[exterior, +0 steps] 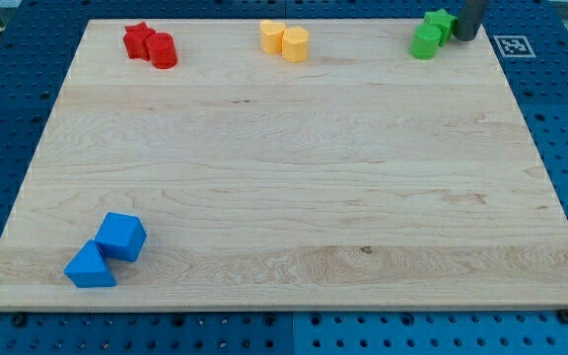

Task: Slide the green star and green circle towards the center

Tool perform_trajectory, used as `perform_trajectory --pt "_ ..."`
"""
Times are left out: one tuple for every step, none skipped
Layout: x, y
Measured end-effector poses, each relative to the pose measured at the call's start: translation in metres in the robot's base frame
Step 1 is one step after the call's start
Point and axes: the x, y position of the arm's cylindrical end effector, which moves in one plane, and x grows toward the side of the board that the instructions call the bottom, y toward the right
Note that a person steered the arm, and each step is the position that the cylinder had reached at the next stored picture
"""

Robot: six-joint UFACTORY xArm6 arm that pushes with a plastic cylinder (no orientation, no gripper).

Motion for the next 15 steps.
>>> perform_trajectory --pt "-0.008 0.012" --pt "-0.026 0.028" --pt "-0.032 0.02" --pt "-0.039 0.001" --pt "-0.04 -0.002" --pt "-0.039 -0.014" --pt "-0.024 -0.027" --pt "0.007 -0.028" --pt "0.036 -0.029" --pt "0.035 -0.034" --pt "0.013 -0.027" --pt "0.01 -0.04" --pt "0.007 -0.069" --pt "0.006 -0.075" --pt "0.007 -0.074"
